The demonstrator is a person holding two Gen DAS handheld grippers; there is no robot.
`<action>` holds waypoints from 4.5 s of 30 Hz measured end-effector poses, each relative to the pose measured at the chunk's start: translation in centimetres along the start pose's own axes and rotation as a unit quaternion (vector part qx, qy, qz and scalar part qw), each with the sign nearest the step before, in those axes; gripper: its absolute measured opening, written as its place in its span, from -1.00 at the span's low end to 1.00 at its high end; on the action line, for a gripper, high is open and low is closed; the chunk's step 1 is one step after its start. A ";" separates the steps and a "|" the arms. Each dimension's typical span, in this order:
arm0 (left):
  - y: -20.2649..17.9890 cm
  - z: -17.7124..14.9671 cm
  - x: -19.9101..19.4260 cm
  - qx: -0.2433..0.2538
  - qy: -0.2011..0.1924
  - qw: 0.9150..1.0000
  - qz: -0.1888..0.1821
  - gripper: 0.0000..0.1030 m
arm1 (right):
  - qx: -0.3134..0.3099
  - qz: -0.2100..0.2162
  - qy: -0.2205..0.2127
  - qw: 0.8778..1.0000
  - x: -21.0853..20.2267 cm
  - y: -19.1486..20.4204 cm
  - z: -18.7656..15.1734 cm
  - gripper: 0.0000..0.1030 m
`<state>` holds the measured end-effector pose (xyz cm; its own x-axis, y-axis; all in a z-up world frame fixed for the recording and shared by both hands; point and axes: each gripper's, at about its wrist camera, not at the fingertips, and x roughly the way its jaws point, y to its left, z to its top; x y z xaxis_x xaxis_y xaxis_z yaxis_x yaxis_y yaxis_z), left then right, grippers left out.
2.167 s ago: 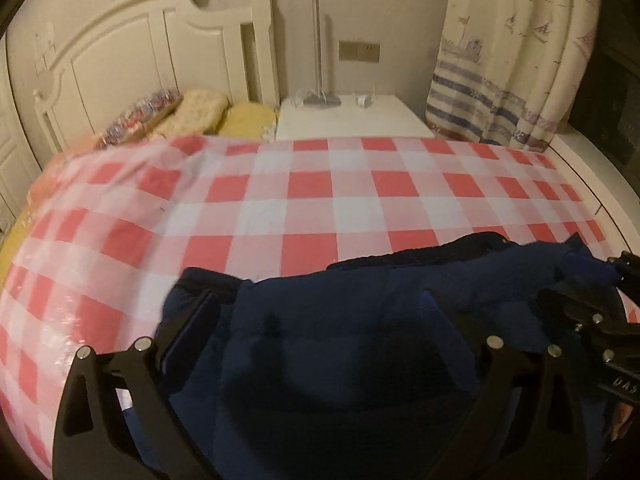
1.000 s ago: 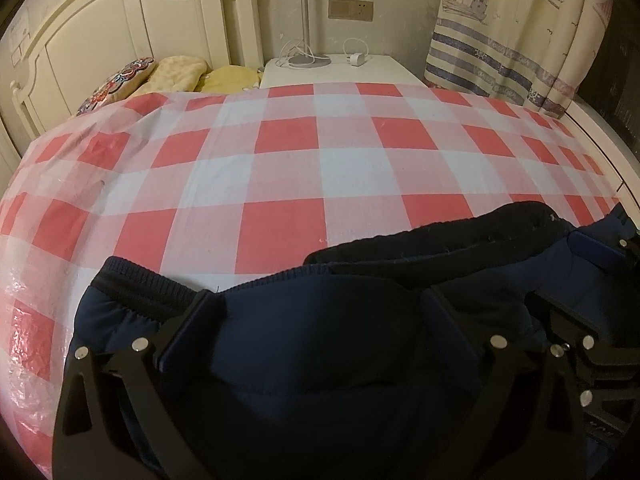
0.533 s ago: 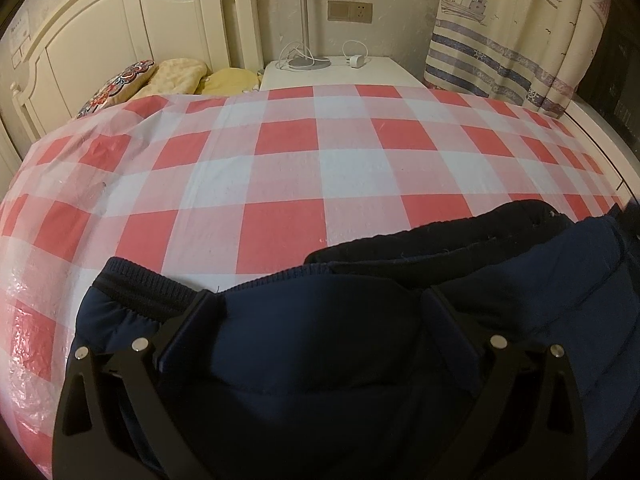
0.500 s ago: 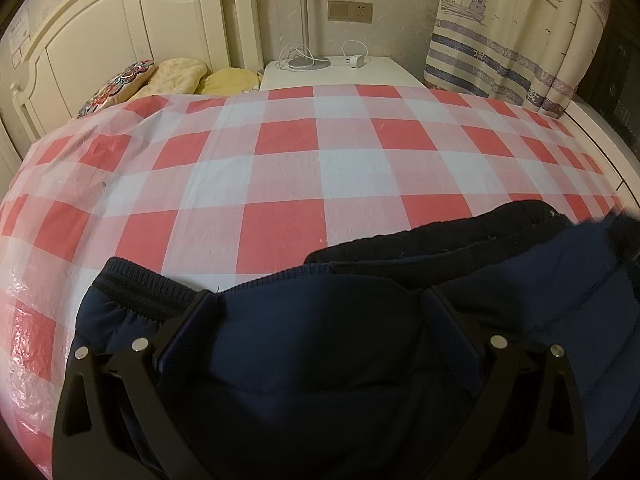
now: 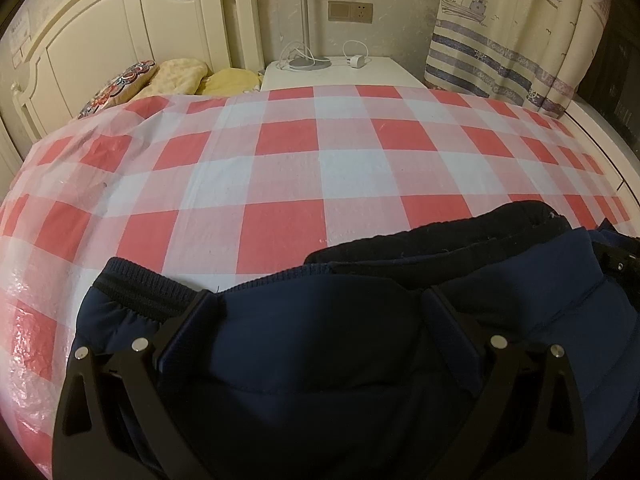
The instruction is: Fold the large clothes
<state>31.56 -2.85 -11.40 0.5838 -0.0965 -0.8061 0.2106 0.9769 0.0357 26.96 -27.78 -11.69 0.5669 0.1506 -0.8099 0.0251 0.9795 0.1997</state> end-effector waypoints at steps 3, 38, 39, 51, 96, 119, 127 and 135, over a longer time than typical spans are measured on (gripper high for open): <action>0.0 0.0 0.0 0.001 0.000 1.000 0.001 0.95 | 0.000 0.000 0.000 1.000 0.0 0.0 0.0 0.73; 7.6 -4.2 -2.7 -0.040 0.030 0.999 -0.010 0.96 | -0.110 0.031 0.011 0.993 -2.7 6.8 -4.8 0.88; 7.6 -4.2 -3.1 -0.043 0.029 0.999 -0.006 0.96 | -0.110 0.031 0.011 0.993 -2.7 6.8 -4.9 0.88; 9.1 -11.5 -10.0 -0.025 -0.006 0.999 0.037 0.96 | -0.050 -0.028 -0.026 0.998 -10.1 0.5 -8.1 0.87; 3.7 -22.0 -19.3 0.029 -0.118 0.988 0.094 0.92 | -0.162 -0.012 -0.133 0.978 -17.3 6.8 -22.1 0.89; -0.7 -23.5 -17.6 0.083 -0.105 0.989 0.056 0.93 | -0.245 -0.025 -0.112 0.963 -13.3 13.5 -24.6 0.91; 2.3 -23.2 -20.1 0.057 -0.139 0.984 0.091 0.92 | -0.194 -0.026 -0.137 0.971 -17.3 9.3 -23.7 0.89; 5.6 -23.6 -16.9 0.023 -0.108 0.992 0.061 0.96 | -0.069 0.035 -0.144 0.987 -14.7 -0.4 -24.3 0.91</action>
<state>4.38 8.74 -11.50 0.7601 -0.0213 -0.6495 0.1604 0.9747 0.1556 -1.39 -27.14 -13.26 0.7738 0.1946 -0.6028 -0.1241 0.9798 0.1570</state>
